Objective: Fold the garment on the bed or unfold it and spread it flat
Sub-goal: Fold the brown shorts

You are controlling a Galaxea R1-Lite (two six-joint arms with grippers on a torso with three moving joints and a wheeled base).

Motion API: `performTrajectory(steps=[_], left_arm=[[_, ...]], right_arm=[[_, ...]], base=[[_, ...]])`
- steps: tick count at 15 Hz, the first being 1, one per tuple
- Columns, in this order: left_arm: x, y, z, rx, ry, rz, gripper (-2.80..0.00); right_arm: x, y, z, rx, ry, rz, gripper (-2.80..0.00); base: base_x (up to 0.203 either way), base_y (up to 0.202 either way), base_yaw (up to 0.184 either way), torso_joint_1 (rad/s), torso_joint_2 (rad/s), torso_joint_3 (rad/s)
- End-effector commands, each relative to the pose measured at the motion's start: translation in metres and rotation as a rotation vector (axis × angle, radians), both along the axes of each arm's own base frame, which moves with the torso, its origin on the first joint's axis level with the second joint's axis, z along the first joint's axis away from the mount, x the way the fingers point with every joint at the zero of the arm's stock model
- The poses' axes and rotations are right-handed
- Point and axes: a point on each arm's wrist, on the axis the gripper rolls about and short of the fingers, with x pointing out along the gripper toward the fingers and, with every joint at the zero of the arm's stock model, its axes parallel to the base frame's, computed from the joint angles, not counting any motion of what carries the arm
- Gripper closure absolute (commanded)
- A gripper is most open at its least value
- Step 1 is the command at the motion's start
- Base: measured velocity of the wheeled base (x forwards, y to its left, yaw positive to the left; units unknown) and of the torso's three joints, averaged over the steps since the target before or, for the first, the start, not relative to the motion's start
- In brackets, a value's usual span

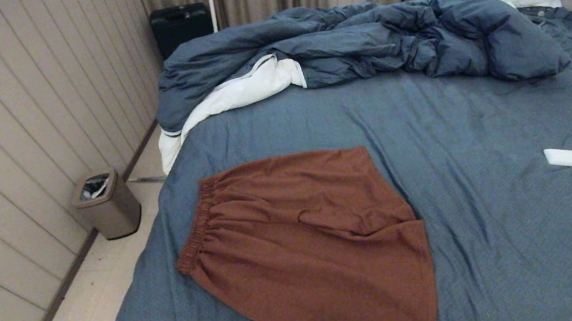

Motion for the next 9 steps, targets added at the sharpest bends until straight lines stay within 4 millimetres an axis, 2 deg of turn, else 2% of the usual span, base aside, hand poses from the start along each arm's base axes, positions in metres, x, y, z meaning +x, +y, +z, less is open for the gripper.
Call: performTrajectory(steps=[1, 3, 5, 7, 9], left_arm=[[0.069, -0.001, -0.019, -0.025, 0.227, -0.038, 0.0], [0.108, -0.008, -0.037, -0.045, 0.353, -0.098, 0.0], [0.139, -0.025, -0.062, -0.045, 0.473, -0.178, 0.0], [0.162, -0.04, -0.084, -0.04, 0.564, -0.235, 0.0], [0.177, -0.05, -0.095, -0.062, 0.606, -0.304, 0.0]], right_arm=[[0.07, 0.003, 0.0, 0.061, 0.236, -0.011, 0.0], [0.105, 0.006, -0.017, 0.113, 0.386, -0.031, 0.0], [0.126, 0.007, -0.037, 0.149, 0.509, -0.042, 0.0], [0.13, 0.008, -0.044, 0.182, 0.535, -0.007, 0.0], [0.13, 0.008, -0.047, 0.183, 0.548, 0.006, 0.0]], base=[[0.0, 0.0, 0.0, 0.0, 0.0, 0.0], [0.0, 0.0, 0.0, 0.0, 0.0, 0.0], [0.0, 0.0, 0.0, 0.0, 0.0, 0.0], [0.0, 0.0, 0.0, 0.0, 0.0, 0.0], [0.0, 0.0, 0.0, 0.0, 0.0, 0.0]])
